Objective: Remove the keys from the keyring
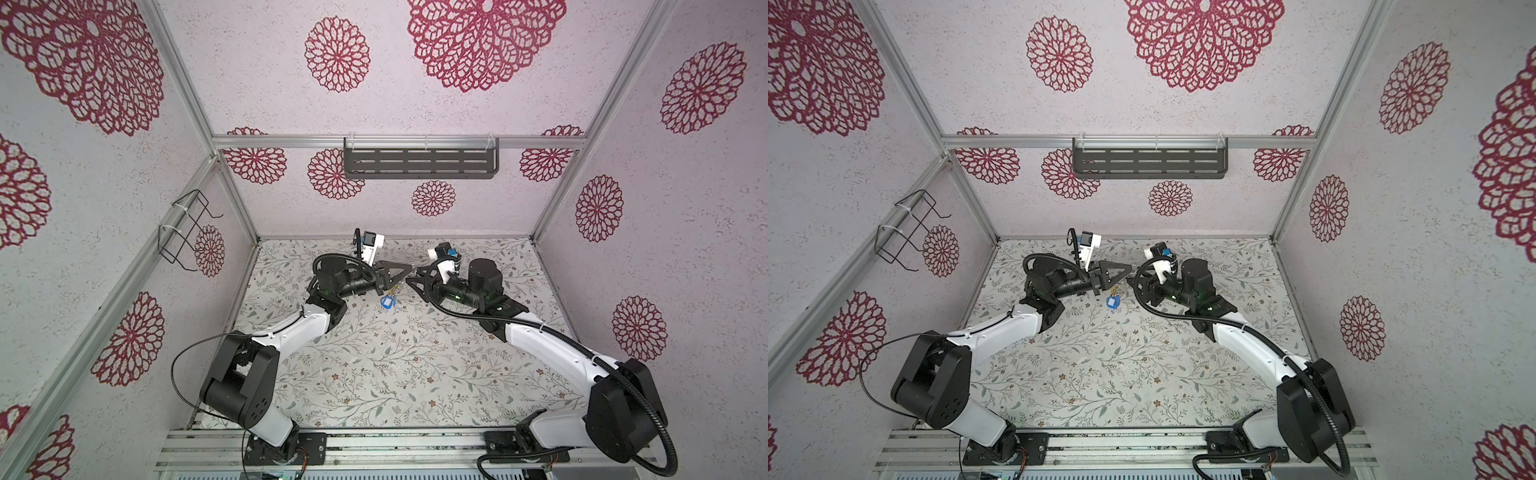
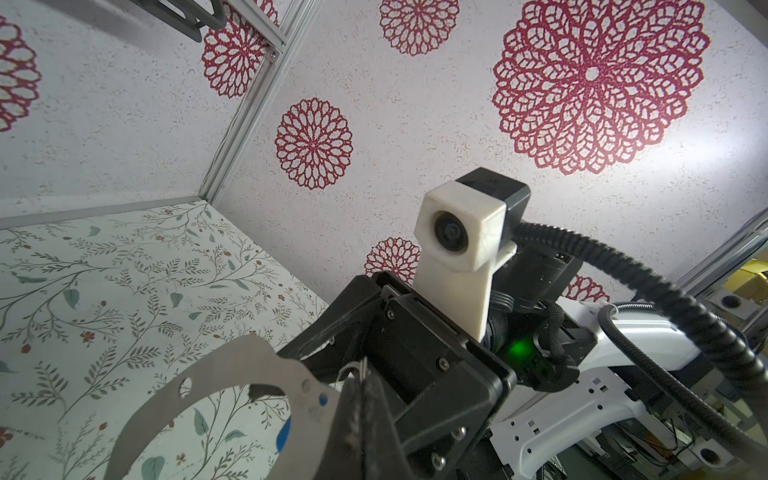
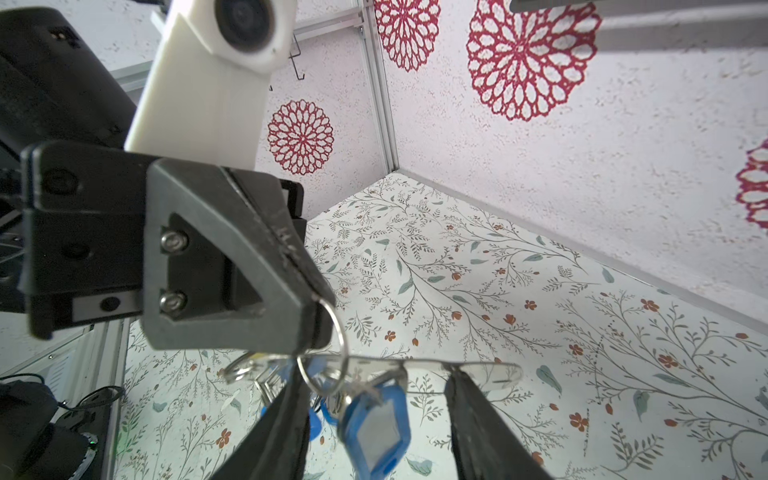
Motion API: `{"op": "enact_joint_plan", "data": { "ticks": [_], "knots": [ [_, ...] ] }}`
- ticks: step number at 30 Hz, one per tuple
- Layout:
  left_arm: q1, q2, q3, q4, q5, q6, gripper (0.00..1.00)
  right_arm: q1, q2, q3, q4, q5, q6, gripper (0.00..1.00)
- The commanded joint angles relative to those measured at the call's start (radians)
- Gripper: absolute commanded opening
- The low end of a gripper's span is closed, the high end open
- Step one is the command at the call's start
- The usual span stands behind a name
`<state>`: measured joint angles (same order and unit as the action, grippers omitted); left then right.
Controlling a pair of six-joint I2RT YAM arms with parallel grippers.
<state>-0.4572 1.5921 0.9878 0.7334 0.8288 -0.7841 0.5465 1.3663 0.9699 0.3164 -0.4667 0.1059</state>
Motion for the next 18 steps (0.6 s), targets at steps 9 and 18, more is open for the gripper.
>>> {"op": "enact_joint_plan", "data": {
  "ticks": [9,18],
  "knots": [
    [-0.007,0.006,0.043,-0.022,0.018,-0.023,0.00,0.018,-0.028,0.016,-0.012,0.121,-0.076,0.19],
    [-0.024,-0.035,-0.024,0.049,-0.203,0.000,0.00,0.021,-0.089,-0.054,0.007,0.149,-0.050,0.00]
  ]
}}
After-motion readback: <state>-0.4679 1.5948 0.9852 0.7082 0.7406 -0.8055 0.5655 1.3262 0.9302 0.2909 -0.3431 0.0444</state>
